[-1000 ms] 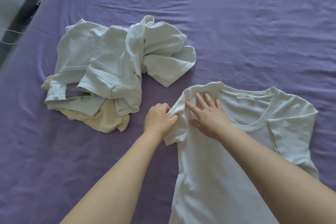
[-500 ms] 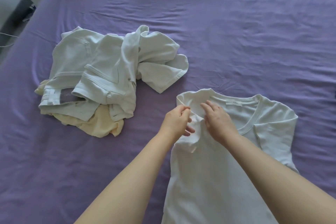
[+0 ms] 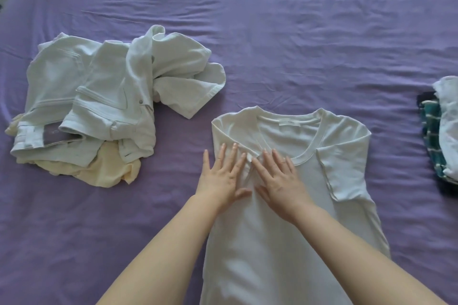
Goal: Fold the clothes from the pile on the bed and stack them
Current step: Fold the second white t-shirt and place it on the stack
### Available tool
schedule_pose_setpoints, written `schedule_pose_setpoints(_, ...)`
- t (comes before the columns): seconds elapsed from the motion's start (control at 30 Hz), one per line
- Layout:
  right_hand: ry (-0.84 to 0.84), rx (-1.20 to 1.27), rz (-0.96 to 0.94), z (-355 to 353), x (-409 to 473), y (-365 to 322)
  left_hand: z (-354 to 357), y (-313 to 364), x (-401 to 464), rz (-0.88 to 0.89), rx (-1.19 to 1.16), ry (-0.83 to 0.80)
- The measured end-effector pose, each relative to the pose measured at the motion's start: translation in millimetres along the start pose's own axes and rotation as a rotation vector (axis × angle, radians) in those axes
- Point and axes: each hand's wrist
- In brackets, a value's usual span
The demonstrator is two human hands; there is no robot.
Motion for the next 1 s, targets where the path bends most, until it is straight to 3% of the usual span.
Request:
schedule_pose_setpoints(0.2,-0.044,-0.032,0.075,20.9,-51.4,7.4,23.3,35.5,-24.3,0.055,-0.006,0.138)
schedule_pose_setpoints(0.37,-0.087,0.034,0.167,25.6,-109.4,6.7,48.3,85.3,-75.4,0.132,-0.084,0.026)
schedule_pose_setpoints(0.53,-0.023,0.036,0.238,28.2,-162.8,-2.6,63.9,116.5,-128.2,0.121,-0.110,0.046)
schedule_pose_setpoints(0.83,0.012,0.020,0.158,66.1,-252.6,-19.0,99.0,155.7,-184.0,0.125,-0.108,-0.038)
schedule_pose_setpoints(1.0,-0.017,0.041,0.125,73.9,-296.2,-24.6,132.3,173.7,-215.0,0.175,-0.134,-0.162)
Point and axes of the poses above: each hand's wrist, its own x-axis towards the middle knuckle, its own z-axis out of the palm, y = z × x, and after that the axes turned 8 degrees about -x, right-handed
